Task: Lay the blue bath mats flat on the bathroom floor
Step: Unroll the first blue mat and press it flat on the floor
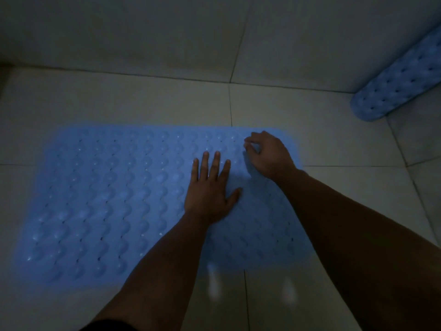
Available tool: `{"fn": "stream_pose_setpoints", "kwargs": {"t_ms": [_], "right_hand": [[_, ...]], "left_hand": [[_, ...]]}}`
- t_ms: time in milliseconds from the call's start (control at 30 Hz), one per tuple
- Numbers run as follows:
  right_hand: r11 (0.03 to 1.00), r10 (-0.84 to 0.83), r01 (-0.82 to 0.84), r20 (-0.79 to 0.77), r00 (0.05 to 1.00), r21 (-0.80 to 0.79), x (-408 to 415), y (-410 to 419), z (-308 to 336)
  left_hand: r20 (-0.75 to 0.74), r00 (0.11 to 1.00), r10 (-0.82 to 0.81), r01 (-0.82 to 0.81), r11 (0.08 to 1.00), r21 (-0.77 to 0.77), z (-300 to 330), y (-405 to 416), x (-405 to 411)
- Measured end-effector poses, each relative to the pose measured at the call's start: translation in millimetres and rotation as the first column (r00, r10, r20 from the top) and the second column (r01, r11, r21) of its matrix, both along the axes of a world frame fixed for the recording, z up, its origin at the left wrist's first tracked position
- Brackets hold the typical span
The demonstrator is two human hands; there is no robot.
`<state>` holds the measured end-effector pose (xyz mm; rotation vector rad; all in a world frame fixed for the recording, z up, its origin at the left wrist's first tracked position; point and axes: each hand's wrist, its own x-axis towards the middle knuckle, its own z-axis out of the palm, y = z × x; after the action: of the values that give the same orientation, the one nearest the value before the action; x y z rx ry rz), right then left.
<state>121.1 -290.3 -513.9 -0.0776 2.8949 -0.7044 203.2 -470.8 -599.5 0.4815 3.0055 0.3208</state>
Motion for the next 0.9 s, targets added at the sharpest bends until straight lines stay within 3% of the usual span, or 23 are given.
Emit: {"fn": "stream_pose_setpoints", "kwargs": {"t_ms": [133, 267, 367, 433, 500, 567, 767, 900], "right_hand": [[0.998, -0.048, 0.052, -0.158, 0.986, 0.022, -0.7, 17.4, -22.3], [0.998, -0.016, 0.027, -0.185, 0.983, 0.057, 4.5, 29.3, -32.6], [0.998, -0.043, 0.047, -0.089, 0.995, 0.039, 6.9, 21.6, -14.6], [0.998, -0.044, 0.045, -0.014, 0.999, 0.05, 3.5, 5.6, 5.6], [0.996, -0.031, 0.028, 0.043, 0.999, 0.084, -0.6, -16.7, 24.8], [0.995, -0.013, 0.005, 0.082, 0.997, 0.095, -0.8, -42.7, 31.1], [0.992, 0.053, -0.061, 0.079, 0.995, 0.109, 47.1, -130.4, -9.2], [0.952, 0.149, -0.156, 0.047, 0.988, 0.264, 81.5, -162.0, -59.9]], "left_hand": [[-0.033, 0.999, -0.005, 0.005, 1.0, 0.013, 3.2, 4.9, -2.8], [0.033, 0.999, -0.012, 0.011, 1.0, 0.015, 3.3, 2.1, -1.0], [0.24, 0.971, -0.007, -0.001, 0.999, 0.032, 18.0, 3.3, -14.3], [0.438, 0.898, -0.039, -0.028, 0.989, 0.146, 37.6, -3.9, -29.6], [0.359, 0.932, -0.049, -0.066, 0.951, 0.302, 59.5, -22.1, -38.5], [0.188, 0.98, 0.069, -0.132, 0.93, 0.343, 70.9, -45.2, -38.4], [0.011, 0.968, 0.251, -0.247, 0.948, 0.202, 73.3, -111.3, -26.0], [-0.055, 0.95, 0.306, -0.298, 0.947, 0.121, 60.7, -144.7, -18.9]]}}
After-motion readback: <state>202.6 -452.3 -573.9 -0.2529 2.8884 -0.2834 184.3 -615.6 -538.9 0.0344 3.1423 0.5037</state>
